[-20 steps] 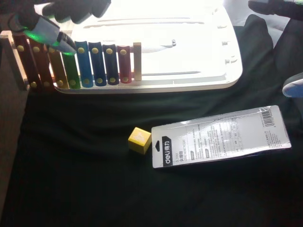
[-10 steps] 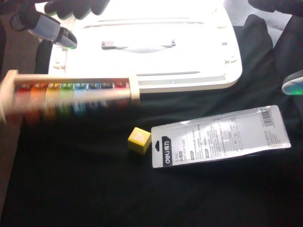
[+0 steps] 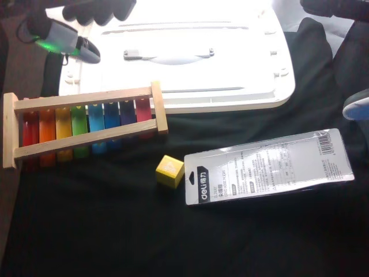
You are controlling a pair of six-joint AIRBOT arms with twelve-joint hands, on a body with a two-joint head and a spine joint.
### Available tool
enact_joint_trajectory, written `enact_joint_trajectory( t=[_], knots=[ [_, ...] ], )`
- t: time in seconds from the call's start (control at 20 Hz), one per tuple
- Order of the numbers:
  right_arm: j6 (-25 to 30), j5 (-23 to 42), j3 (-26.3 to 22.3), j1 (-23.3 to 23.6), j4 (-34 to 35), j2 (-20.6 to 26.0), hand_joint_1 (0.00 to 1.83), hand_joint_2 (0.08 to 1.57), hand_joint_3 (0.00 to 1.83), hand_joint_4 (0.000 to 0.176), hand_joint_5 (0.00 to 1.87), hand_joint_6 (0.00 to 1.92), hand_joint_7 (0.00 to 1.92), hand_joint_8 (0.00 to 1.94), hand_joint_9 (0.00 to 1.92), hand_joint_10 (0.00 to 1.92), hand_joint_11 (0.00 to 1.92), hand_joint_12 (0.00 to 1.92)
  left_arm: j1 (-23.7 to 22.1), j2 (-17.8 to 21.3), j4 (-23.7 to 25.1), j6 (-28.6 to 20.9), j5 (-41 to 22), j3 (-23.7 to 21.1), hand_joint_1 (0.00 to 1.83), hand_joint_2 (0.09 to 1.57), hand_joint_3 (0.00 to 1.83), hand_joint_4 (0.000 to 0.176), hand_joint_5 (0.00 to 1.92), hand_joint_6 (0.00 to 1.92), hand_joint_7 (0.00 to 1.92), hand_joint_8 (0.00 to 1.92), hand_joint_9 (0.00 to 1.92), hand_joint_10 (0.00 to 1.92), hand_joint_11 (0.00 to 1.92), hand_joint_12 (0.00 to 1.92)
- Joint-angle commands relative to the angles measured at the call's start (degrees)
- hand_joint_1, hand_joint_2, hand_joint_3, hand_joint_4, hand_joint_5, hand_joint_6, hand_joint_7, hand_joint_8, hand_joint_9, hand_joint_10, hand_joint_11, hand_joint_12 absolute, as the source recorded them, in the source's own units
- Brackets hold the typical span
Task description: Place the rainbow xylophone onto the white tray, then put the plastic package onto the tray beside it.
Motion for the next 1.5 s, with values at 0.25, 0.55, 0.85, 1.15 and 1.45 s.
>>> enact_joint_trajectory(
  t=[0.25,0.55,0.85,1.15,1.45],
  knots=[
    [0.4,5.9,-0.1,0.9,3.6,0.0,0.88,0.87,0.00,0.000,0.14,0.00,0.22,0.00,0.22,0.00,0.14,0.13,2.2,1.1,-3.3,0.1,-3.1,-1.4,1.09,0.96,0.00,0.000,0.44,0.39,0.53,0.61,0.56,0.71,0.41,1.01],
    [0.4,5.9,-0.1,0.8,3.6,0.0,0.87,0.86,0.00,0.000,0.14,0.00,0.21,0.00,0.22,0.00,0.12,0.12,4.8,2.5,-3.3,0.1,-4.0,-3.2,0.88,0.82,0.00,0.000,0.01,0.00,0.22,0.00,0.21,0.00,0.14,0.25],
    [0.4,5.9,-0.1,0.8,3.6,0.0,0.83,0.85,0.00,0.000,0.13,0.00,0.20,0.00,0.22,0.00,0.14,0.13,7.8,3.1,-1.9,0.1,-2.4,-4.3,0.80,0.75,0.00,0.000,0.00,0.00,0.00,0.00,0.00,0.00,0.00,0.00],
    [0.4,5.9,-0.1,0.8,3.6,0.0,0.86,0.85,0.00,0.000,0.15,0.01,0.21,0.01,0.23,0.01,0.15,0.13,12.3,2.7,-1.9,-0.2,0.7,-3.8,0.90,0.73,0.00,0.000,0.00,0.00,0.00,0.00,0.00,0.00,0.04,0.02],
    [0.4,5.9,-0.1,0.8,3.6,0.0,0.89,0.87,0.00,0.000,0.15,0.00,0.22,0.01,0.22,0.00,0.14,0.14,16.9,0.3,-5.0,-0.4,3.4,-0.5,0.83,0.71,0.00,0.000,0.00,0.00,0.00,0.00,0.00,0.00,0.04,0.02]
  ],
)
